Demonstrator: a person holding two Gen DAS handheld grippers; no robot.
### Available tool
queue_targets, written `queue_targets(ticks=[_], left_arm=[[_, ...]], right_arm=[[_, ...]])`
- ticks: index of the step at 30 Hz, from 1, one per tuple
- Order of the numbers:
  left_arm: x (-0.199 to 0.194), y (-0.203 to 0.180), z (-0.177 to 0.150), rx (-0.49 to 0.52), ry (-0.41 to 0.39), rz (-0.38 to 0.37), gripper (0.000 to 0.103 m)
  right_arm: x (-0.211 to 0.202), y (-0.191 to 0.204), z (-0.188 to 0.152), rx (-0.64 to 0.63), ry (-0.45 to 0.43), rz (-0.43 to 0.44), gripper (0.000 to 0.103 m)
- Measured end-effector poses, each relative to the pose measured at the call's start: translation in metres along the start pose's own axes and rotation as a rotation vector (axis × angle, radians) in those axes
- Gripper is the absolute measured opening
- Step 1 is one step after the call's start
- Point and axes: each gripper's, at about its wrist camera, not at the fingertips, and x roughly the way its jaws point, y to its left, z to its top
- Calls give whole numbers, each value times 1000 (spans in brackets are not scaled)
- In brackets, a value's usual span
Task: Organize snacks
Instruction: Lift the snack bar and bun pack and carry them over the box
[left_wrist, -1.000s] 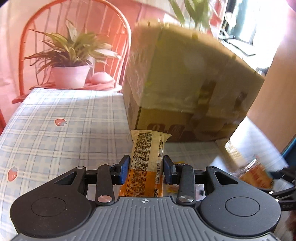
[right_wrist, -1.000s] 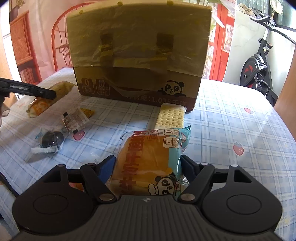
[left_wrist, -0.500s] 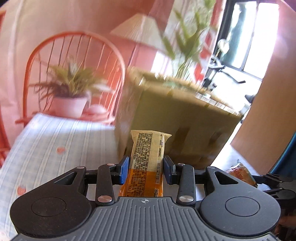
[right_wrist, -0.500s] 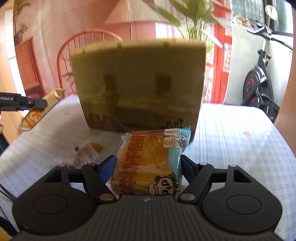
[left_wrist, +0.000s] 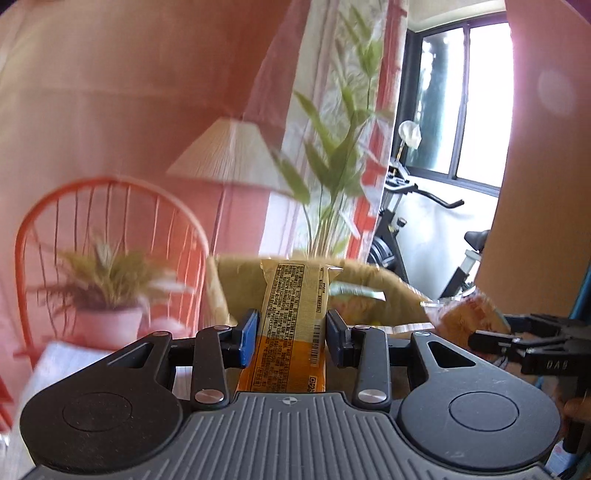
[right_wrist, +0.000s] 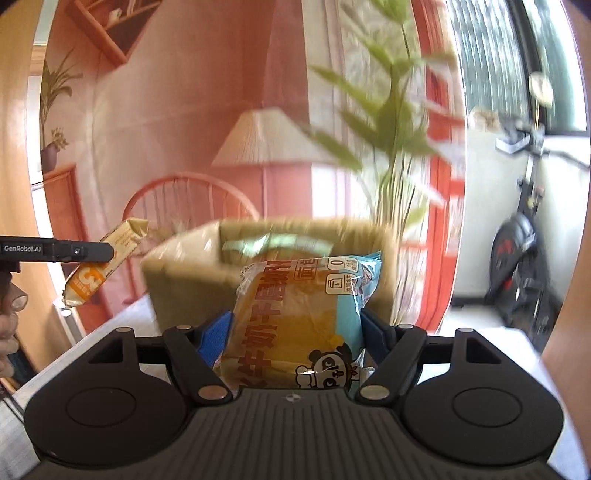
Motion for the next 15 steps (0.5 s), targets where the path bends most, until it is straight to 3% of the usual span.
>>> queue_targets(ticks=[7, 15], left_arm=[[55, 3, 32, -26, -19, 15, 41], [110, 10, 37, -30, 21, 53, 41]], right_arm=[[51, -13, 39, -32, -60, 2, 75], [112, -12, 47, -97, -83, -43, 75]])
